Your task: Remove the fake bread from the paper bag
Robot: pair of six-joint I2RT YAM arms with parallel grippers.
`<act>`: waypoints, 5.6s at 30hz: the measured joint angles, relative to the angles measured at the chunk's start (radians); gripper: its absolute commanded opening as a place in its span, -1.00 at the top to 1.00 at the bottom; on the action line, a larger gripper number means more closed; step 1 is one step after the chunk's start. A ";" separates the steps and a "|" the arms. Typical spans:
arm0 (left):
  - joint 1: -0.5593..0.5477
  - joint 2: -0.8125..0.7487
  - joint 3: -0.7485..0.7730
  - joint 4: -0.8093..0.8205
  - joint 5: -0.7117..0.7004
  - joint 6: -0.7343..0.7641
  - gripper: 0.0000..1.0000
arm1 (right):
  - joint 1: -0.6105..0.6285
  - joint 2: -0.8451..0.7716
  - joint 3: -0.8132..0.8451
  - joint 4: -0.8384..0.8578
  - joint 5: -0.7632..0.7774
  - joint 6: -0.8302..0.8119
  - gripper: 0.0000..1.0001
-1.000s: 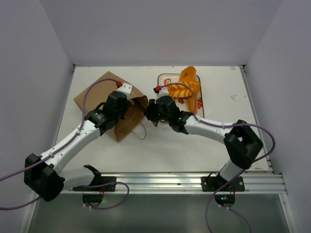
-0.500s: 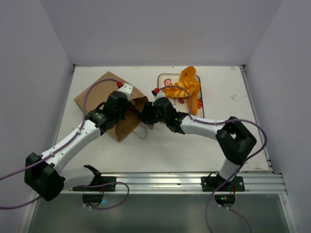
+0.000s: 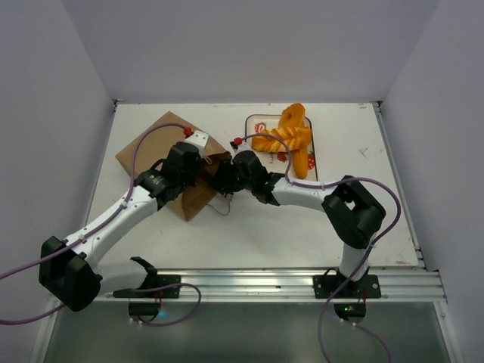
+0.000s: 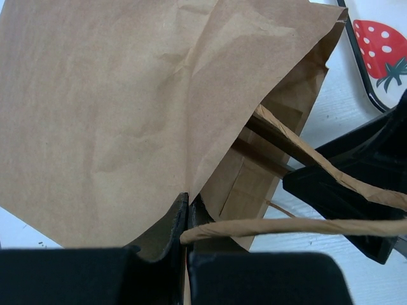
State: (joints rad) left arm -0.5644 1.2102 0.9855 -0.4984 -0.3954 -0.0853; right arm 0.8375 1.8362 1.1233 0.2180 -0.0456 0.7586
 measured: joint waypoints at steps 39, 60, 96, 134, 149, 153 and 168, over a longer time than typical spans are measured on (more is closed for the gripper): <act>0.000 0.002 0.000 0.000 0.033 0.000 1.00 | 0.000 0.149 0.149 -0.016 0.009 -0.008 0.26; 0.000 0.018 0.000 0.002 0.038 0.000 1.00 | 0.002 0.073 0.015 0.044 0.000 0.003 0.62; 0.021 0.091 0.000 0.003 -0.021 -0.053 1.00 | 0.001 -0.797 -0.445 -0.266 0.039 -0.034 0.63; 0.021 0.089 0.000 0.003 -0.014 -0.053 1.00 | -0.005 -1.202 -0.452 -0.855 0.303 -0.132 0.62; 0.021 0.089 0.000 0.003 -0.005 -0.052 1.00 | -0.124 -1.186 -0.391 -0.858 0.314 -0.177 0.68; 0.022 0.089 0.000 0.003 -0.004 -0.052 1.00 | -0.217 -1.149 -0.366 -0.847 0.274 -0.205 0.70; 0.026 0.089 0.000 0.003 0.000 -0.052 1.00 | -0.373 -0.958 -0.364 -0.709 0.138 -0.245 0.75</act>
State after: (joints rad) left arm -0.5388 1.2991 0.9855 -0.4957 -0.3950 -0.1375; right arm 0.4648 0.8780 0.7593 -0.4908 0.0929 0.5140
